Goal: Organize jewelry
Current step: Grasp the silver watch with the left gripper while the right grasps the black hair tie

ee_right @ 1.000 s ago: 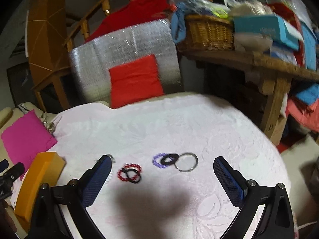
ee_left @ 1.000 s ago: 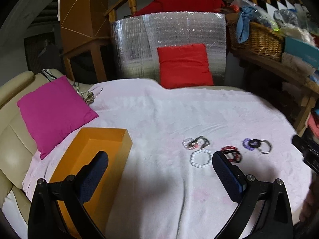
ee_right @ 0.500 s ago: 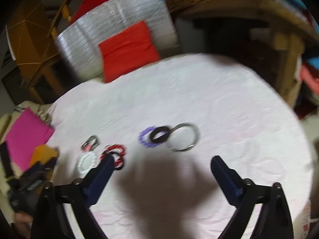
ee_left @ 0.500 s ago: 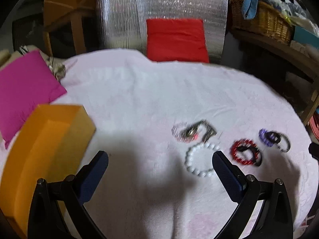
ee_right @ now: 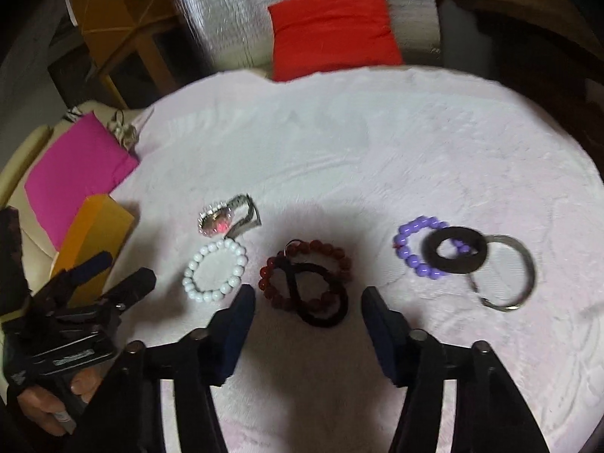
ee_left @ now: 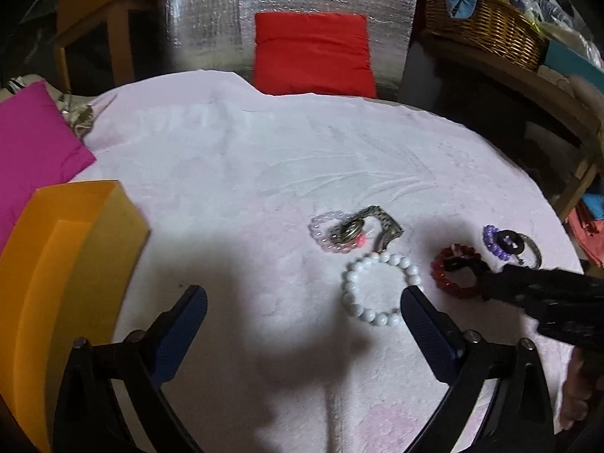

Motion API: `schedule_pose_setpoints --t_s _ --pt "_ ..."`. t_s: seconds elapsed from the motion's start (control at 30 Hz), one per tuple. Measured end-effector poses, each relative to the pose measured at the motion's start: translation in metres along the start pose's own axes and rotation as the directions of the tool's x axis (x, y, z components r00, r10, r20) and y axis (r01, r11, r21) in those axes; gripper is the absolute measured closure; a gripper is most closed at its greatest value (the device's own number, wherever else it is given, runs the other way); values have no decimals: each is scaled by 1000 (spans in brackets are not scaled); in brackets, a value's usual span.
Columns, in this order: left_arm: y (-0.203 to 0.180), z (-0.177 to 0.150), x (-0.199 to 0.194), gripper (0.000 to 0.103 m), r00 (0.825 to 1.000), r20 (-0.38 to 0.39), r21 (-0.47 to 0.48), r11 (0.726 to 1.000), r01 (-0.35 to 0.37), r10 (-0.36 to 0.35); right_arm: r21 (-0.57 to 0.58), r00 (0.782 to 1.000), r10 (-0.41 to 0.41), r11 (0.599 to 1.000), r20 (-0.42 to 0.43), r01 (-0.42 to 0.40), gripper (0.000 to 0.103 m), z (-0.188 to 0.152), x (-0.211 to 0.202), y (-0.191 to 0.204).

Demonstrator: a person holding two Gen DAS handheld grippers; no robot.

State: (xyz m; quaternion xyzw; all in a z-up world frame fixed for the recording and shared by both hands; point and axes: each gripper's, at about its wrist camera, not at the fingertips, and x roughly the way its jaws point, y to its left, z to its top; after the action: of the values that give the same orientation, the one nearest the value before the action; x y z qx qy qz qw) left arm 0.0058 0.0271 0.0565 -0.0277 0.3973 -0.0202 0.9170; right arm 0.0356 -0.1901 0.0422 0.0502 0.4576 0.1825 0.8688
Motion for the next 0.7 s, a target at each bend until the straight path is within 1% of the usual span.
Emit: schedule_pose_setpoints --t_s 0.03,0.07,0.1,0.13,0.17,0.2,0.27,0.33,0.43,0.5,0.57,0.63,0.67,0.7 --pt "0 1 2 16 1000 -5 3 1000 18 -18 8 1000 -6 1000 -16 6 58 1 5 -3" --pt "-1 2 5 26 999 -15 5 999 32 -32 17 1000 -12 1000 -25 12 67 1 8 -6" --pt "-1 4 10 34 999 -28 5 999 46 -46 31 999 -12 999 -37 13 69 1 11 -10" --pt "-2 5 14 37 998 -35 3 999 54 -54 46 999 -1 999 -38 3 71 1 12 -14" --pt "-3 8 17 40 997 -37 2 998 61 -61 67 999 16 998 -31 -14 77 1 10 -17" --pt "-2 10 18 41 997 -34 1 998 66 -66 78 999 30 997 -27 -27 83 1 8 -19" --pt "-4 17 20 41 997 -11 3 997 80 -80 102 999 49 994 -9 -48 89 0 1 -25" --pt "-8 23 22 41 995 8 24 995 97 -97 120 999 50 992 9 -50 90 -1 -6 -30" --pt "-18 30 28 41 994 20 67 992 107 -109 154 997 77 985 26 -80 90 -1 -17 -40" --pt "-26 34 36 41 994 18 107 989 101 -104 185 995 92 978 45 -99 90 -2 -25 -47" --pt "-28 37 45 41 995 3 126 987 100 -101 215 991 120 968 60 -131 92 -2 -31 -51" --pt "-28 40 58 53 995 -23 129 987 100 -98 236 988 137 960 74 -150 92 -2 -35 -54" --pt "-27 41 63 65 993 -43 127 985 112 -108 244 987 141 957 78 -156 92 -1 -37 -56" --pt "-27 41 67 73 991 -60 126 984 128 -121 248 987 143 956 79 -158 92 0 -36 -56"
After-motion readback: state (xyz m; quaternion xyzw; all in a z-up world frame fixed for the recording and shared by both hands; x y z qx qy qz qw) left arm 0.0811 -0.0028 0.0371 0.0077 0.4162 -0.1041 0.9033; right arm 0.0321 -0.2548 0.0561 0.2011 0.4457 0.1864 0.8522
